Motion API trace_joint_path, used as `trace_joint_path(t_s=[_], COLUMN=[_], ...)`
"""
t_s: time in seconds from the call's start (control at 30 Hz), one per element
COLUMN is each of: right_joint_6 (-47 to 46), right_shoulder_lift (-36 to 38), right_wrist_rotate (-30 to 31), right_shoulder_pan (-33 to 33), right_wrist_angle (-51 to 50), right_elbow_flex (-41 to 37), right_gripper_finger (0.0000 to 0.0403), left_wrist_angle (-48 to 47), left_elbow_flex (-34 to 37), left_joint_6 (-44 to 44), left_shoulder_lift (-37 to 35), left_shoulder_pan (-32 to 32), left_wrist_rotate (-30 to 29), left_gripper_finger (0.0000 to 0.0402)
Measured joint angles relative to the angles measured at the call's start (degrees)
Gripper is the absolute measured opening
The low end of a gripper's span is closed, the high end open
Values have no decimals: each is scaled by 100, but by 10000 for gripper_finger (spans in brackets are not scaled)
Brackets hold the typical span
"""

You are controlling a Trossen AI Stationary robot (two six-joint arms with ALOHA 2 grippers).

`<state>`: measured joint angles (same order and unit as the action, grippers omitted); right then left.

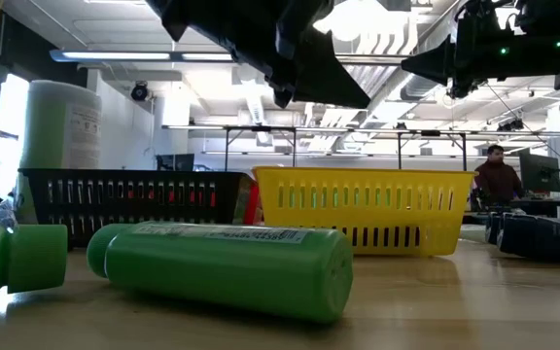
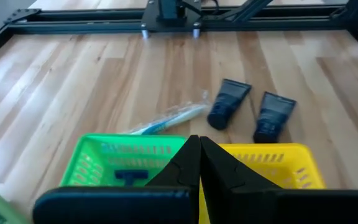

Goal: Pick & Place Travel size toiletries
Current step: Put the dark blue shaving cream into the yellow bin

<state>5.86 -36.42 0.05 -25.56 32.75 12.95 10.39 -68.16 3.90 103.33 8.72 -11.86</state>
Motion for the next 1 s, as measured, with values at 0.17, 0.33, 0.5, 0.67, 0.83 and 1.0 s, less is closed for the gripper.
trace_joint_path(t_s=[0.17,0.33,0.5,0.67,0.83,1.0], right_joint_6=[3,3,1,-4,-10,-17], right_shoulder_lift=[-1,-2,0,0,-1,0], right_wrist_rotate=[1,-1,-1,0,-1,1], right_shoulder_pan=[0,0,0,0,0,0], right_wrist_angle=[1,1,2,2,1,1], right_elbow_flex=[0,0,0,0,0,0], right_gripper_finger=[40,40,40,40,40,40], left_wrist_angle=[-5,-32,-92,-158,-179,154], left_elbow_flex=[0,0,0,0,0,433], left_joint_6=[-87,-217,-223,-269,-384,-390], left_shoulder_lift=[0,0,0,0,0,-218], left_shoulder_pan=[-67,-41,-47,-47,-47,-93], left_wrist_rotate=[-6,-6,-18,-21,85,88], left_gripper_finger=[0,0,0,0,0,0])
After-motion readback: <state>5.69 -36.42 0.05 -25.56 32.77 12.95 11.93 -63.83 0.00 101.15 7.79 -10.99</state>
